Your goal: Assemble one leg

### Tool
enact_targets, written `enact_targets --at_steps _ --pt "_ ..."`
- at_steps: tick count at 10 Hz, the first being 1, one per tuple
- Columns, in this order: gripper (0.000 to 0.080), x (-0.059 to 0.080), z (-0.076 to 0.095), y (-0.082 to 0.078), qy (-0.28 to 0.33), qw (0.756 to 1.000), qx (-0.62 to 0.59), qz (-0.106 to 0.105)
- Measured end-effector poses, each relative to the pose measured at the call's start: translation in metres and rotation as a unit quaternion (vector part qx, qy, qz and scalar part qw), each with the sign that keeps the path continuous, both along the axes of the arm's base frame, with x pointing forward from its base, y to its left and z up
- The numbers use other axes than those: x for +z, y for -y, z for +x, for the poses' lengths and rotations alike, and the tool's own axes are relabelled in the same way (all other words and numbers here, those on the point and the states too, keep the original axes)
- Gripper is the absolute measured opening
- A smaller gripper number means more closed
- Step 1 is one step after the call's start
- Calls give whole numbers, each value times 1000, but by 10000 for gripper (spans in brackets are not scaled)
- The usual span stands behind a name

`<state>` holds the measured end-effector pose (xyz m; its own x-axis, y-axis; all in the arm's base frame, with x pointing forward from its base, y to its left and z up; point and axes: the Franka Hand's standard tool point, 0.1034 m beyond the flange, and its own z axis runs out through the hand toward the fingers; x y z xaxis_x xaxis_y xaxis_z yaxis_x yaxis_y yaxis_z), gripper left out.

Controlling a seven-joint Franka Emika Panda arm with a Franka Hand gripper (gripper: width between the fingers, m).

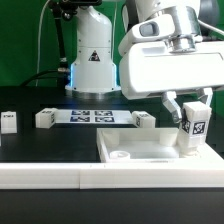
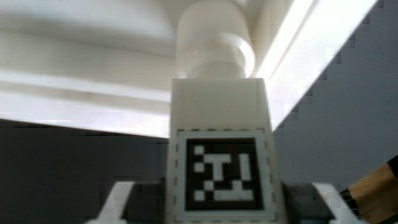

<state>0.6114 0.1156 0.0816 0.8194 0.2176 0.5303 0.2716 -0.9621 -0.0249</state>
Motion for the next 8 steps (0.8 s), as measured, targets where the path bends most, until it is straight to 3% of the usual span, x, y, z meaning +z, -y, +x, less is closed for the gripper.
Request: enact_targets --at_steps 2,7,8 --pt "291 -9 -4 -1 15 1000 -3 2" --pt "300 -12 -6 -2 14 1000 -3 2" --pt "471 -12 -6 -2 14 1000 -3 2"
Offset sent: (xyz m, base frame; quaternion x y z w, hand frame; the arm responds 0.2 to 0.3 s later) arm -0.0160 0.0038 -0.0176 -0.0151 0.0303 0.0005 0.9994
